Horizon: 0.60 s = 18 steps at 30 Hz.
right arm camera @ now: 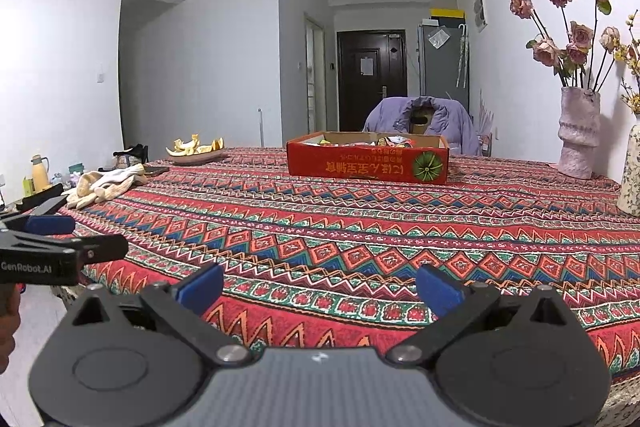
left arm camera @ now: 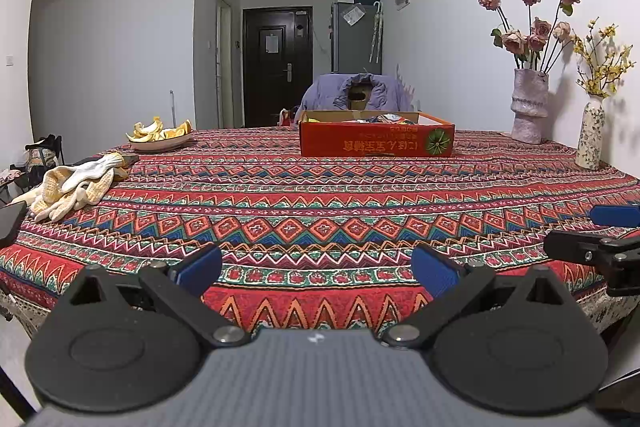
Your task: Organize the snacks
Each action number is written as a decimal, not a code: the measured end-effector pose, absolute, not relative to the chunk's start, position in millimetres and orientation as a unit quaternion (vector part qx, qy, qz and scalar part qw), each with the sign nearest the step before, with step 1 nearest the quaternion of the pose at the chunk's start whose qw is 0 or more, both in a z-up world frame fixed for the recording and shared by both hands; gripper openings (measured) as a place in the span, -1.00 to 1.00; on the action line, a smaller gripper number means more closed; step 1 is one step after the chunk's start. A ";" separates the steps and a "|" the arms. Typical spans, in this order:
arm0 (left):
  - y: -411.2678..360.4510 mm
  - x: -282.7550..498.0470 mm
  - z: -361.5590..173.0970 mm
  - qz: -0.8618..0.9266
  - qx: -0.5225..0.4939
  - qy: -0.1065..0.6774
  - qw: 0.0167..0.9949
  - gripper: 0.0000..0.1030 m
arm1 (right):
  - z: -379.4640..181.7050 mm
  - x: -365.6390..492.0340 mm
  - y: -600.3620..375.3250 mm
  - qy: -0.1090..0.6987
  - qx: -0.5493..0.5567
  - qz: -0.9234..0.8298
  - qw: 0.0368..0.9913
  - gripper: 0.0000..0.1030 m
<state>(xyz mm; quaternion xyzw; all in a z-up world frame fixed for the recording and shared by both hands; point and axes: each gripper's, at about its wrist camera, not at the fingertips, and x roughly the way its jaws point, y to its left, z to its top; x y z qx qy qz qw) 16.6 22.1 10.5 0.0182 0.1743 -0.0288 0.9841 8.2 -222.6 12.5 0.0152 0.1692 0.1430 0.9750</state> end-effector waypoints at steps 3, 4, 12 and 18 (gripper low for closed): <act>22.2 17.2 11.0 -0.029 0.019 0.174 0.984 1.00 | 11.4 8.1 -223.0 0.165 0.014 0.136 0.977 1.00; 22.6 17.2 10.9 -0.029 0.019 0.174 0.984 1.00 | 11.2 7.8 -222.7 0.165 0.012 0.134 0.977 1.00; 22.6 17.3 10.9 -0.029 0.019 0.174 0.984 1.00 | 10.8 6.9 -222.8 0.165 0.012 0.136 0.977 1.00; 22.6 17.2 11.2 -0.029 0.018 0.174 0.984 1.00 | 11.4 7.0 -222.2 0.165 0.013 0.136 0.977 1.00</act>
